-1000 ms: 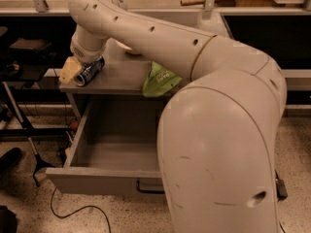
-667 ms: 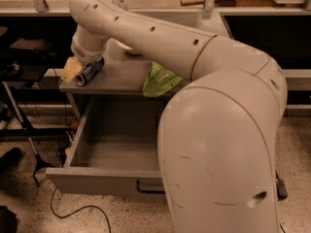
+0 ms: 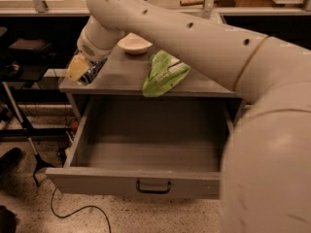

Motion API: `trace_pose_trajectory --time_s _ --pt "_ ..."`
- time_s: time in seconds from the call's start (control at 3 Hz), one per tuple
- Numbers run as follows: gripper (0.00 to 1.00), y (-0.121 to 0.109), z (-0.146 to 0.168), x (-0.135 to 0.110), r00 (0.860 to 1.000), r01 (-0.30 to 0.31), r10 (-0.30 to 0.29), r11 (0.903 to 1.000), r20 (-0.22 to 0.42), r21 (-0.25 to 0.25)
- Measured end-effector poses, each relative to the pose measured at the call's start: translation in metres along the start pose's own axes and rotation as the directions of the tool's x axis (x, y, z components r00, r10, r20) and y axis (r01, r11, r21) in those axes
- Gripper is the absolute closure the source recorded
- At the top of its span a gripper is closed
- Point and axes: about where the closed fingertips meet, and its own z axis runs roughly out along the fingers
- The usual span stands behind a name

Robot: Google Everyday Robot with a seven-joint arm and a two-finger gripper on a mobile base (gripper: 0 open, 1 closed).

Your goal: Place pepsi can into top drawer

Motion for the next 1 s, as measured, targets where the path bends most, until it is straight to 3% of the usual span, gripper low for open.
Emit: trace_pose_trajectory --time_s 0.33,0.67,1.0 --pt "1.0 0.035 -0.042 0.004 0.997 0.068 -0.066 0.9971 0.045 -0.035" --pt "1.0 0.076 -0.074 0.017 0.989 0.137 -0.132 0.9871 0.073 -0.082" --pt "1.0 0.114 -0.089 0.048 0.98 0.191 -0.18 0.9715 0.09 -0.14"
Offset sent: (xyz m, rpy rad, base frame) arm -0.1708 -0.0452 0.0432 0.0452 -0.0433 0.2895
